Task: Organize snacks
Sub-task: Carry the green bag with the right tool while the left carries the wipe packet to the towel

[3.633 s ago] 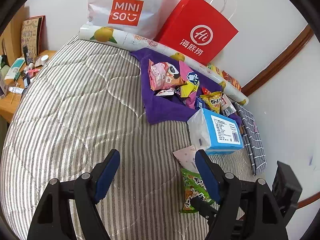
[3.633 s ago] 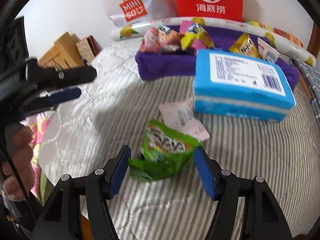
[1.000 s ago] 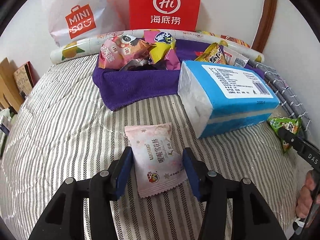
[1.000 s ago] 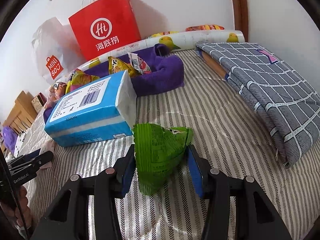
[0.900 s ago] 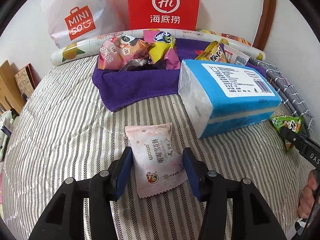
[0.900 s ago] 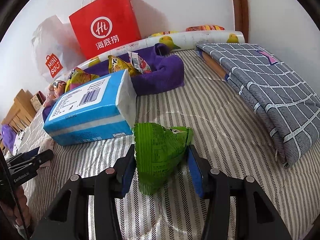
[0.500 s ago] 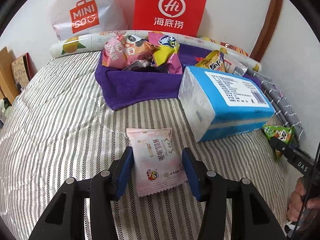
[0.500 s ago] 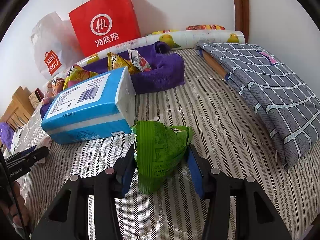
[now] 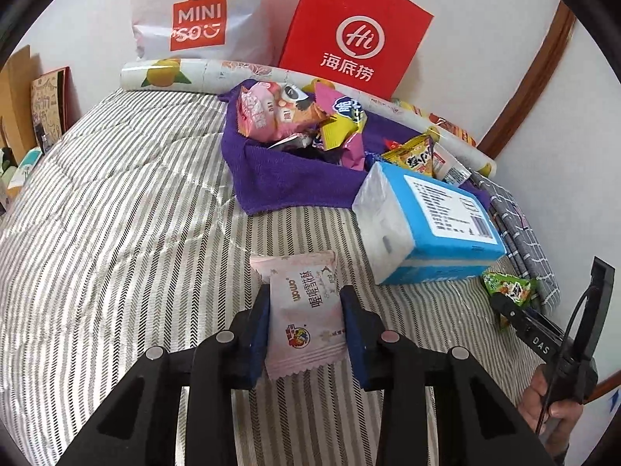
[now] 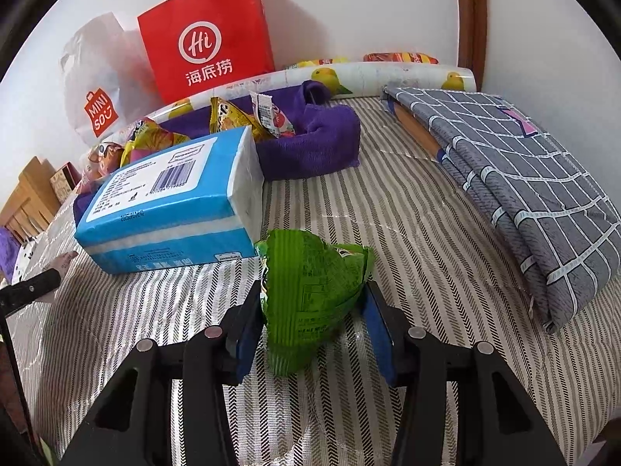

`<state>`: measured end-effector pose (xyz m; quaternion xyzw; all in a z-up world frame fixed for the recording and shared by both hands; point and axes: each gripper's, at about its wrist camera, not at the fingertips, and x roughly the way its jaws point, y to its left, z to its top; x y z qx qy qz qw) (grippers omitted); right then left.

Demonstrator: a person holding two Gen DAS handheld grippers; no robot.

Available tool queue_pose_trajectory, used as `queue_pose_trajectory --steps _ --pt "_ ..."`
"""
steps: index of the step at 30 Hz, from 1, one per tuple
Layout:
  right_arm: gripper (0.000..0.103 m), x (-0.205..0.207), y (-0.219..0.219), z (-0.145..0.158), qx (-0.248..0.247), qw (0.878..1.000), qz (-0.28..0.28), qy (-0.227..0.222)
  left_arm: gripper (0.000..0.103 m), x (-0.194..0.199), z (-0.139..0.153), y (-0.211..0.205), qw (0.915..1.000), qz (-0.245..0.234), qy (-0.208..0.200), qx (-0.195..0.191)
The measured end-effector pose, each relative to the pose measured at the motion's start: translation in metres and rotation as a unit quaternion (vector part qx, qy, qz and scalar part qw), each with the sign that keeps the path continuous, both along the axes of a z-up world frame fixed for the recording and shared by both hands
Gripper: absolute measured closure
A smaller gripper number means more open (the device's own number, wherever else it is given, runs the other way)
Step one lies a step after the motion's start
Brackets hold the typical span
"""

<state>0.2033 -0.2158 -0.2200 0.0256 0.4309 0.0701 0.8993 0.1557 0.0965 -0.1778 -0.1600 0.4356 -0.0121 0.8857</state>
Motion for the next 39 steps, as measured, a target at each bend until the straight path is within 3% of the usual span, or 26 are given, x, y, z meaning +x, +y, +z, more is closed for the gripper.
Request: queue_pose_trajectory --steps 7,10,19,29,39 --pt "0.058 -0.013 0.004 0.012 -0.015 1.0 0.008 -0.023 0.07 -0.009 0.024 -0.003 0.9998 -0.004 -0.016 0.007" --pt "0.058 -0.02 0.008 0.026 0.003 0.999 0.03 -0.028 0.07 -0.01 0.034 -0.008 0.9996 -0.009 -0.025 0.01" --pt "0.058 -0.034 0.018 0.091 0.015 0.992 0.066 -0.103 0.07 0.001 0.063 -0.024 0.999 -0.015 -0.041 0.008" --pt "0.058 -0.024 0.025 0.133 0.016 0.986 0.082 -0.146 0.07 0.023 0.094 -0.036 0.998 -0.018 -0.059 0.017" --pt "0.058 -0.01 0.034 0.156 0.022 0.98 0.096 -0.174 0.07 0.043 0.111 -0.041 0.9975 -0.018 -0.065 0.022"
